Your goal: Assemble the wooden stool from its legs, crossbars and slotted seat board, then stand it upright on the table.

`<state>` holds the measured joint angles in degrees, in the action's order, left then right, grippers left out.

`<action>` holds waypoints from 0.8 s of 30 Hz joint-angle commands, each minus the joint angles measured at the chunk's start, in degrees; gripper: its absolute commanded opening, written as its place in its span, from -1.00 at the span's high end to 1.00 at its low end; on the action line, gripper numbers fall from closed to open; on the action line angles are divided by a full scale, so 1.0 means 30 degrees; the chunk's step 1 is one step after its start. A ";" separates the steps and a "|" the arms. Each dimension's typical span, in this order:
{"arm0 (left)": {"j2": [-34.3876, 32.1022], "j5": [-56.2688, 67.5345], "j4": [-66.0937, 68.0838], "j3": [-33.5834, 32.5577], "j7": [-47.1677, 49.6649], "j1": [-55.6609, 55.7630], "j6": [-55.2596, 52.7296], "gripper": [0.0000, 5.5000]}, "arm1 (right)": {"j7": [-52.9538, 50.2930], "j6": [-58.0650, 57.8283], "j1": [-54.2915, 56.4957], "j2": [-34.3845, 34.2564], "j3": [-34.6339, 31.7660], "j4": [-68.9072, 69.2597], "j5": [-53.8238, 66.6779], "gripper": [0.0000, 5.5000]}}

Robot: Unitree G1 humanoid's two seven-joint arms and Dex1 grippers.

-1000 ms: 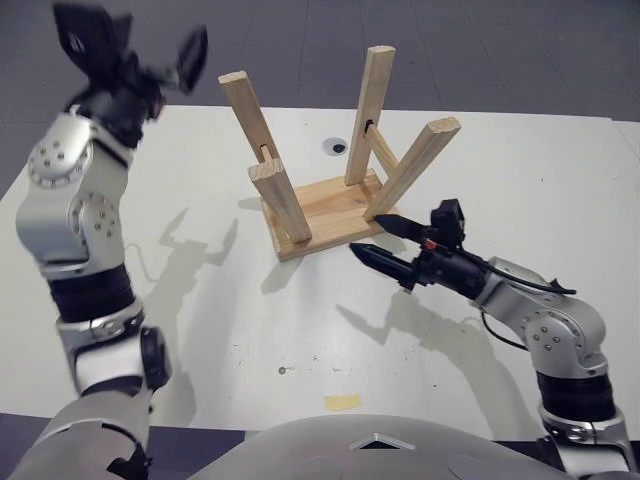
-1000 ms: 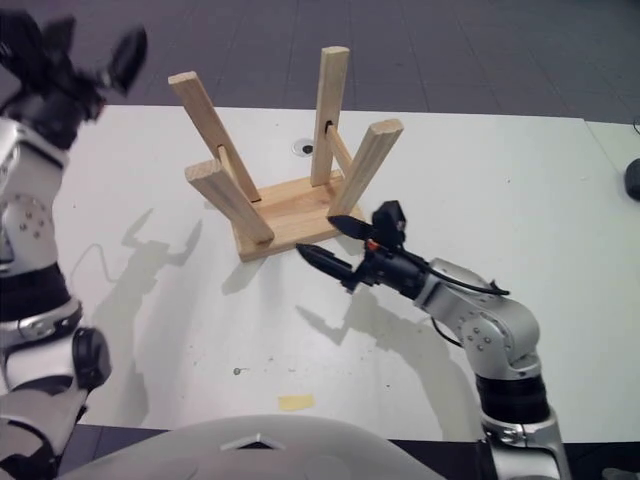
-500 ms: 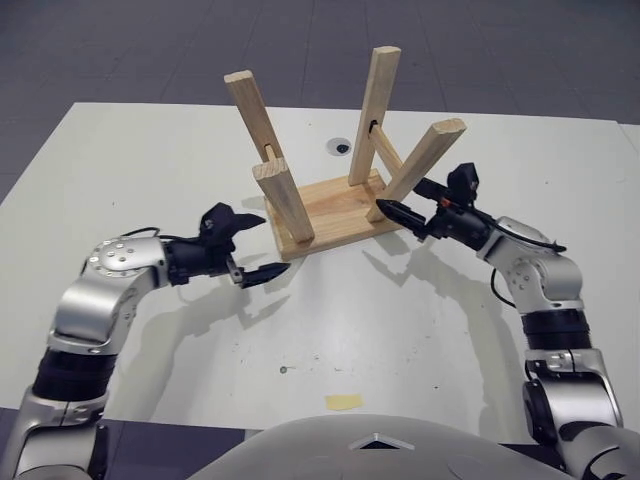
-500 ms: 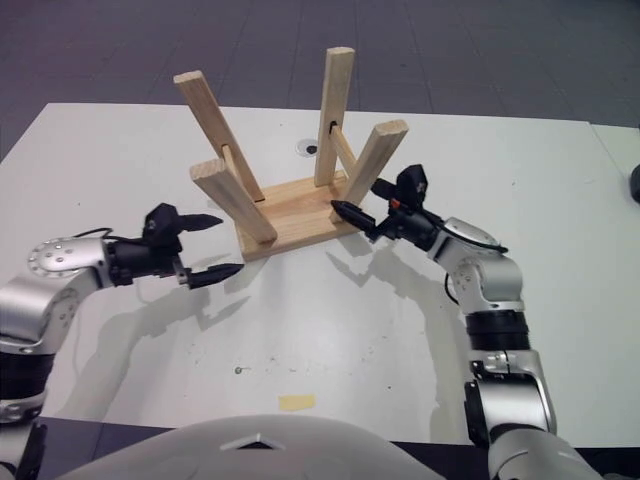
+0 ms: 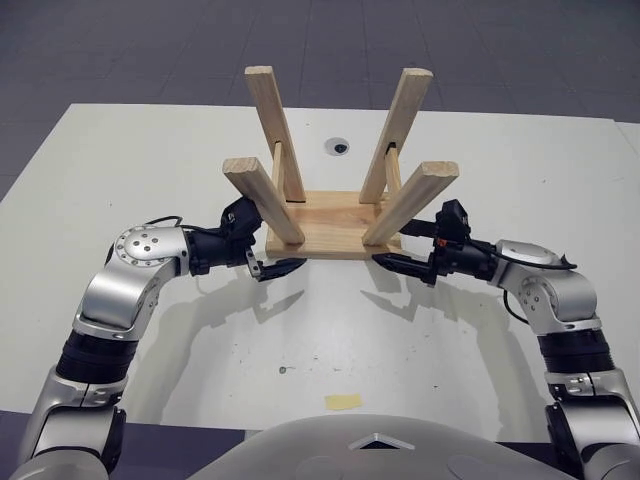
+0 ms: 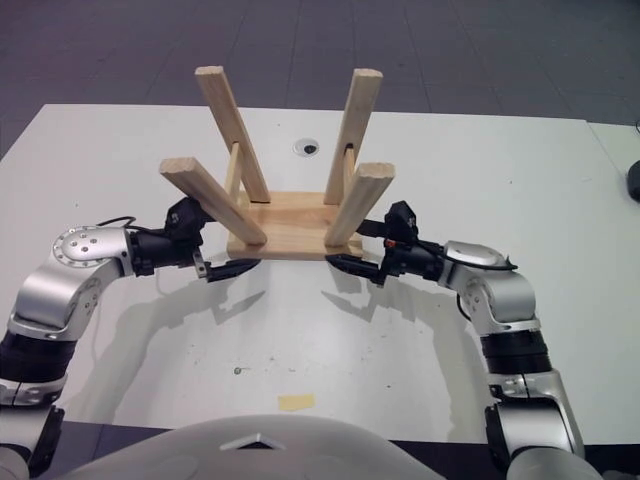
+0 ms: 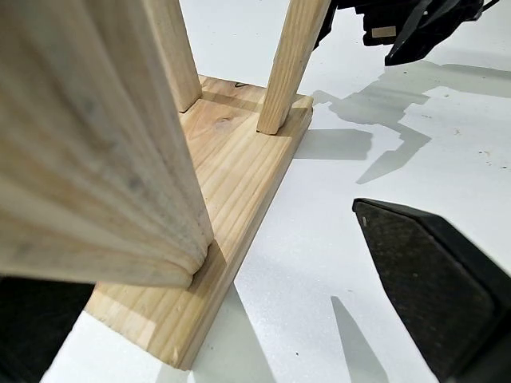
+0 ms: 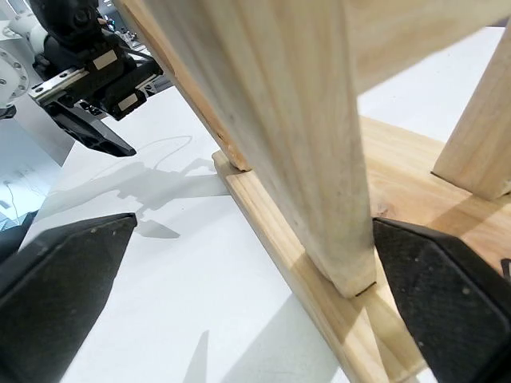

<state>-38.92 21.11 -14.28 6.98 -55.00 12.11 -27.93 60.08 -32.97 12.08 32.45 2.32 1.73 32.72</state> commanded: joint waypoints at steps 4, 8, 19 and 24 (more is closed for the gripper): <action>-0.0259 0.1419 -0.0637 -0.0342 -0.1028 -0.0190 -0.0876 -0.96 | -0.0371 -0.0908 -0.0709 0.0329 -0.0754 0.1021 0.0515 -0.96; -0.0524 0.1835 0.1121 -0.1015 -0.1647 0.0128 -0.0972 -0.85 | -0.0153 -0.1537 -0.0346 0.0278 -0.1120 0.0385 0.1039 -0.96; -0.0165 0.1771 0.3130 -0.0168 -0.3112 0.0956 -0.1095 -0.17 | 0.0641 -0.1939 0.0305 0.0373 -0.0888 -0.0876 0.1035 -0.32; -0.0067 0.1900 0.3730 -0.0079 -0.3462 0.1355 -0.1239 0.16 | 0.1038 -0.2410 0.0636 0.0334 -0.0778 -0.1088 0.1265 -0.01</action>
<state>-39.25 27.00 -3.93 6.11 -64.60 14.81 -31.23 62.19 -38.92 12.77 33.20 -0.47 -1.42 35.70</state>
